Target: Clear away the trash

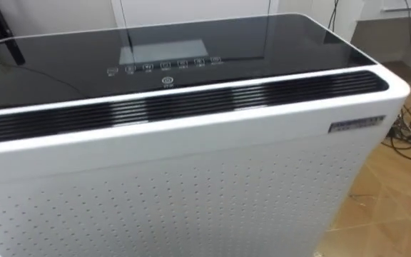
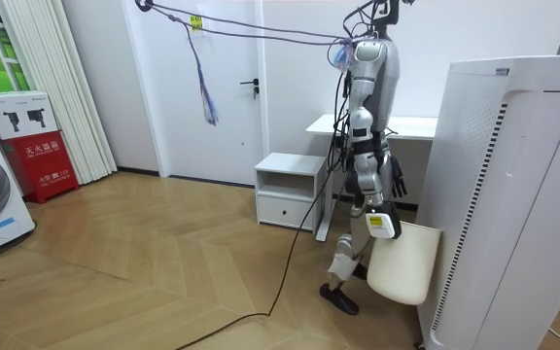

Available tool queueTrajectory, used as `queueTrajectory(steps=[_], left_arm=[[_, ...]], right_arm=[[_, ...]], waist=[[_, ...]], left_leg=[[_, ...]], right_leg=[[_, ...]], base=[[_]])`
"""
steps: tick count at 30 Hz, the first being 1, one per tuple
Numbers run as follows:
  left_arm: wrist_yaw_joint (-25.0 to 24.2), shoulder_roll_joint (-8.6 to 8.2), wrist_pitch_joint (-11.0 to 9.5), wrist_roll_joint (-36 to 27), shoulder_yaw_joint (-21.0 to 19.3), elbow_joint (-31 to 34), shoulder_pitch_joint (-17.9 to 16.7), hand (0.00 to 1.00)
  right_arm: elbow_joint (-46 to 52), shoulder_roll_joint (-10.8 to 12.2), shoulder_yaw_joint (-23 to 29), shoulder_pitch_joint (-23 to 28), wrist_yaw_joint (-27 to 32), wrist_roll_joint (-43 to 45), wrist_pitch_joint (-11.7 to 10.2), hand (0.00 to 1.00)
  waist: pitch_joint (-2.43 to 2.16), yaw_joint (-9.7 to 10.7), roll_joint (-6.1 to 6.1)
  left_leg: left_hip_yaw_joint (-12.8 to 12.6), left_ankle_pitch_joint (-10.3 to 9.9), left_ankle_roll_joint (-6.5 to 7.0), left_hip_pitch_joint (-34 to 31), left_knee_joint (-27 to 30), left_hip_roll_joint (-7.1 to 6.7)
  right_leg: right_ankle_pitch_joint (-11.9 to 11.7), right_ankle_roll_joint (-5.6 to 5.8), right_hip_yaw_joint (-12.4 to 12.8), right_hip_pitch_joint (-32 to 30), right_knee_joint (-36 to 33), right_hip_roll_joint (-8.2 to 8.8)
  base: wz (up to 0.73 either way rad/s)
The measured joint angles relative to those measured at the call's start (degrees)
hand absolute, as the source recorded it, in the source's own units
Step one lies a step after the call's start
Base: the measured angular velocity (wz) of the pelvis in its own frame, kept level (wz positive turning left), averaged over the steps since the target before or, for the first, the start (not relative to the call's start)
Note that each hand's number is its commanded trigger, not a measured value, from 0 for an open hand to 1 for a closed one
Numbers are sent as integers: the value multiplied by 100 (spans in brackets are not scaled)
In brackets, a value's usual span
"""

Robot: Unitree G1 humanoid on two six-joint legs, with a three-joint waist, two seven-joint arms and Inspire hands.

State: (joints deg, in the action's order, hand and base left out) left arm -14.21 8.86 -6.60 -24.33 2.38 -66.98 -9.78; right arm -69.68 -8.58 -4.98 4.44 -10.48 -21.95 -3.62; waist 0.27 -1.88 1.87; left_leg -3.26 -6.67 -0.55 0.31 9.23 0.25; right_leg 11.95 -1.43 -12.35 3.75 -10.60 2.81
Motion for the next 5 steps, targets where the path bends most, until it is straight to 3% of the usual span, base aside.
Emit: queueTrajectory(steps=[5], left_arm=[[132,-41,80,-277,-236,-85,-119,0]], right_arm=[[-12,12,10,19,39,7,55,100]], waist=[[-3,1,-5]], left_leg=[[8,-50,3,122,27,-2]], right_leg=[[6,8,-23,144,18,7]], base=[[0]])
